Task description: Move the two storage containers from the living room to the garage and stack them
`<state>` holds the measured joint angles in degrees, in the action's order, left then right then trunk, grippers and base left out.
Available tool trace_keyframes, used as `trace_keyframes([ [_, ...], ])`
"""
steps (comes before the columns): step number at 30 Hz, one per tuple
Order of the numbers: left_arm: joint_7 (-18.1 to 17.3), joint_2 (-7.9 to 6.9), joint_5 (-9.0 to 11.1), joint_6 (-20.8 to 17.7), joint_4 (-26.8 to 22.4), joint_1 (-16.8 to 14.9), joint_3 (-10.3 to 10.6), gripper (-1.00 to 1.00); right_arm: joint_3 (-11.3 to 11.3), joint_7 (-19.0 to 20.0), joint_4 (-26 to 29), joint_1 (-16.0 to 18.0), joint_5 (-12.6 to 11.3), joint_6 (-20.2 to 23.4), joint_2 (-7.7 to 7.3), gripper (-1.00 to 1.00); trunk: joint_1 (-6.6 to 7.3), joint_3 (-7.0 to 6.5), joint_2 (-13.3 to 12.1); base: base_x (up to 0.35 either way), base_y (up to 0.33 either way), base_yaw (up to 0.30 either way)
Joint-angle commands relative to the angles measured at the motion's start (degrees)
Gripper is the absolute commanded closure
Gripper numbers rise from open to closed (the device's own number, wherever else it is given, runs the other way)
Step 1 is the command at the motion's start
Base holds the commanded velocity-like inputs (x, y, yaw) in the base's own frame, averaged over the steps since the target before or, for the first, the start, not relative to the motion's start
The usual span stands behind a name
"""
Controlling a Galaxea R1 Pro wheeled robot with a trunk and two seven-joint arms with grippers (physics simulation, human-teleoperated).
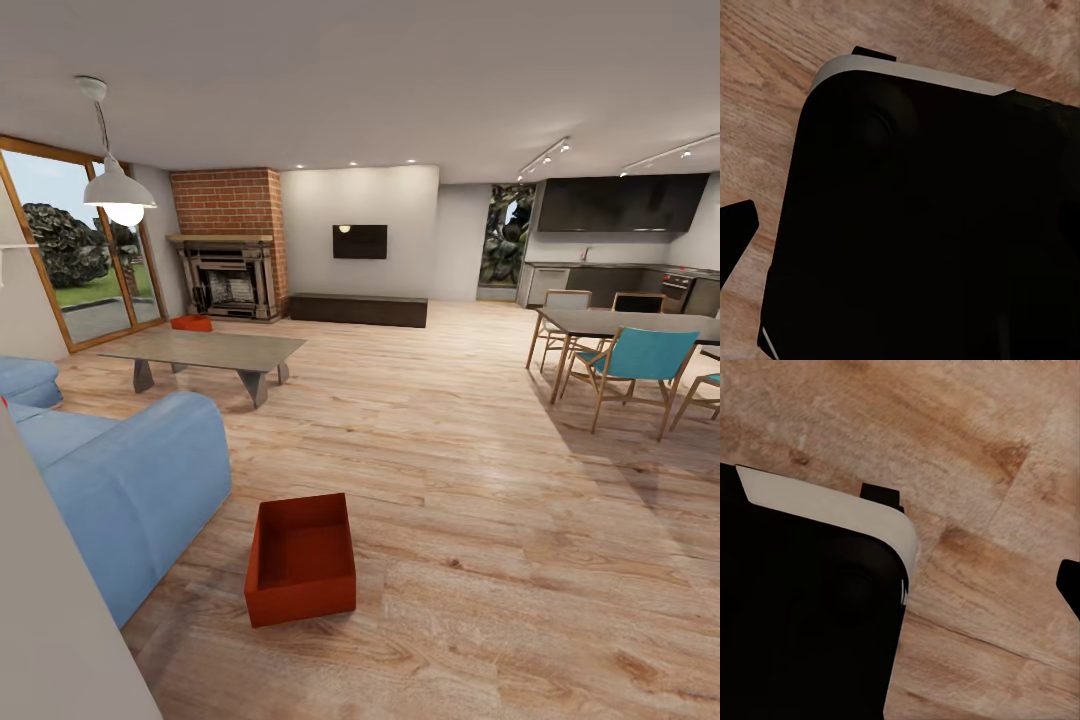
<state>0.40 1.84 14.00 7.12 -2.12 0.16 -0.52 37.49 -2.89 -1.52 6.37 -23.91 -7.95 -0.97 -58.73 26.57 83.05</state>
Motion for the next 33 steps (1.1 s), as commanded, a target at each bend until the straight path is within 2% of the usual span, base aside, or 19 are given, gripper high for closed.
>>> trace_keyframes([
  [1, 0.04, 0.01, 0.25, 0.09, -0.07, 0.02, -0.02, -1.0, 0.48, -0.01, -0.15, 0.05, -0.45, -0.3, 0.04, -1.0, 0.0, 0.05, 0.03, 0.0, 0.0, 0.0],
  [11, 0.04, 0.01, 0.29, 0.09, -0.08, 0.02, -0.06, -1.0, 0.12, -0.06, -0.15, 0.05, -0.77, -0.78, 0.51, -1.0, 0.0, 0.05, 0.03, 0.0, 0.0, -0.019],
  [33, 0.04, 0.01, -0.31, 0.09, -0.08, 0.02, 0.78, -1.0, 0.03, -0.1, -0.15, 0.05, -0.73, -0.92, 0.55, -1.0, 0.0, 0.05, 0.03, 0.0, 0.0, -0.276],
])
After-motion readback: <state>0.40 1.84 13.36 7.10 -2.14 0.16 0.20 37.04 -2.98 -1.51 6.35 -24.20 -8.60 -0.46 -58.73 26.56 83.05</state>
